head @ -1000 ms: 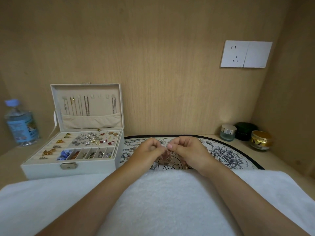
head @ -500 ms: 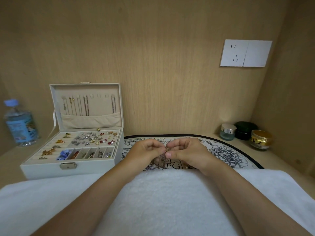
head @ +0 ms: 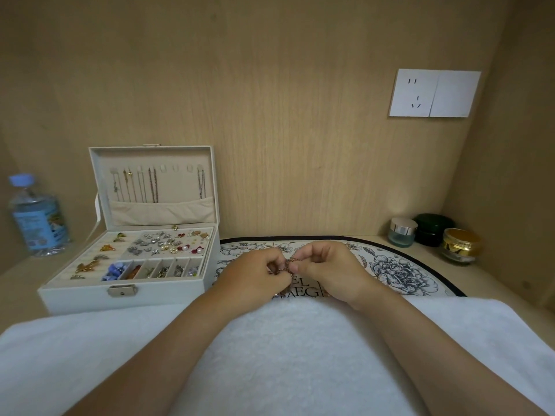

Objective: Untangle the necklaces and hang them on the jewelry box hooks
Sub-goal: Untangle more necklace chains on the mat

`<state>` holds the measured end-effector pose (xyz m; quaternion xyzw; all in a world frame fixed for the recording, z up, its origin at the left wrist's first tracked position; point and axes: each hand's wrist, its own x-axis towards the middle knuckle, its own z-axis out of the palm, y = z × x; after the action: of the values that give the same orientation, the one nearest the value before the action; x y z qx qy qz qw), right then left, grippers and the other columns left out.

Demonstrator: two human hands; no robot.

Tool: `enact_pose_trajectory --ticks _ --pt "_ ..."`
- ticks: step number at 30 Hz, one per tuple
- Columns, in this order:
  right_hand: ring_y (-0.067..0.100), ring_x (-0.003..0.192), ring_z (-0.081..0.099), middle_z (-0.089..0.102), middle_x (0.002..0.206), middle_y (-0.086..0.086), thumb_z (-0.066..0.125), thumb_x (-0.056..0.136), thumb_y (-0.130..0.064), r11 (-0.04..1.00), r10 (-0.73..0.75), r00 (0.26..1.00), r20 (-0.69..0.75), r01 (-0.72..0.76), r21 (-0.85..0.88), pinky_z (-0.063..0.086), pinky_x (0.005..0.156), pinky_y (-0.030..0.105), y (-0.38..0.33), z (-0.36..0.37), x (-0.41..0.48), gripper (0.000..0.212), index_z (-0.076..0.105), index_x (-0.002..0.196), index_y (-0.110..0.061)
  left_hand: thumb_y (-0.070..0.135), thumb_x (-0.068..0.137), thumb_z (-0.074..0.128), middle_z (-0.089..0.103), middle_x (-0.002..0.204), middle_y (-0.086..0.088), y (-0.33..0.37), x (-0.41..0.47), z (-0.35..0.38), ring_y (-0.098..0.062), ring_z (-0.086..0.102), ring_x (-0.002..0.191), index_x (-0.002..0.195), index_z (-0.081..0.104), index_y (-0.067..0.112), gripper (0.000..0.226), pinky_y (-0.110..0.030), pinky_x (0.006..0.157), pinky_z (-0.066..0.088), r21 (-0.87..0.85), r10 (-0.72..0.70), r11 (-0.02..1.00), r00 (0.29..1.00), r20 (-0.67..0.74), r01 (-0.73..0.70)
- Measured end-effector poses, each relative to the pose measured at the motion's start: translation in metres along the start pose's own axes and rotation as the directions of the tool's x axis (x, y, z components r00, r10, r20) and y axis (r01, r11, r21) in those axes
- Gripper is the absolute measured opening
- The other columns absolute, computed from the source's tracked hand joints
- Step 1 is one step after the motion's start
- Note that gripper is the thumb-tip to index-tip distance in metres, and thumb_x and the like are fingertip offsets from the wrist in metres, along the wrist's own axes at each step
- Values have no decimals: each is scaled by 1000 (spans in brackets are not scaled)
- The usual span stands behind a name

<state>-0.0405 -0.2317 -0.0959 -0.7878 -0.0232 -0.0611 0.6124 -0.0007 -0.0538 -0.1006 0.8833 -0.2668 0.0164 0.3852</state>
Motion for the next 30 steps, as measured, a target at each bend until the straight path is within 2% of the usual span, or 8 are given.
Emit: enact_pose_trajectory --ticks 4,8,12,16,21,23,26,30 --pt "1 53 51 66 70 -3 82 79 -10 969 -28 999 -24 21 -246 42 56 17 1 -2 3 10 76 83 -17 23 83 68 63 61 15 0 3 0 2 51 52 73 65 24 10 -24 60 43 -152 -35 988 992 -124 16" --pt "1 56 56 72 68 -8 83 75 -26 893 2 995 -97 -46 -448 48 62 22 4 -8 6 8 75 74 -26 23 91 63 67 72 5 -2 2 5 -1 53 60 83 63 24 8 -23 61 43 -169 -24 985 1000 -14 22" --pt "3 62 60 71 72 -6 82 79 -15 959 -41 987 -153 -4 -283 48 66 21 3 -13 6 13 76 75 -26 26 92 64 60 68 10 -9 5 3 -2 50 57 89 61 28 5 -24 60 42 -39 0 999 998 66 3" --pt "-1 61 60 68 84 -11 75 84 -12 962 -182 944 -275 113 -247 48 64 22 3 -2 8 20 75 82 -32 31 89 66 67 67 11 -4 3 -1 -4 62 63 80 60 31 10 -29 67 51 43 27 999 999 -32 -26" --pt "-6 64 60 70 88 -18 70 89 -26 826 -110 981 -158 2 -564 51 70 24 3 -12 5 11 73 91 -36 34 90 62 63 69 16 -4 4 -9 -17 64 70 79 60 36 11 -42 73 54 -164 -16 986 971 -238 -24" --pt "-6 52 54 70 78 -14 67 87 -20 843 -37 991 -126 -37 -537 46 64 22 4 -11 5 13 73 84 -31 27 93 58 57 68 13 -1 3 -10 -17 58 66 78 60 31 15 -39 68 50 -260 -47 965 977 -210 -10" --pt "4 45 49 63 62 -7 66 84 -11 960 75 983 -165 -116 -255 42 51 20 -2 -9 4 14 70 75 -21 16 92 52 54 71 1 8 6 -4 -18 49 69 73 59 22 21 -34 71 39 -518 -212 845 972 -100 131" --pt "13 37 38 72 75 8 64 90 -6 990 141 980 -144 -137 37 30 39 18 -8 -13 1 10 74 89 -10 11 92 43 51 72 -7 9 9 -2 -22 47 68 73 47 10 19 -34 72 43 -858 -235 472 967 99 203"
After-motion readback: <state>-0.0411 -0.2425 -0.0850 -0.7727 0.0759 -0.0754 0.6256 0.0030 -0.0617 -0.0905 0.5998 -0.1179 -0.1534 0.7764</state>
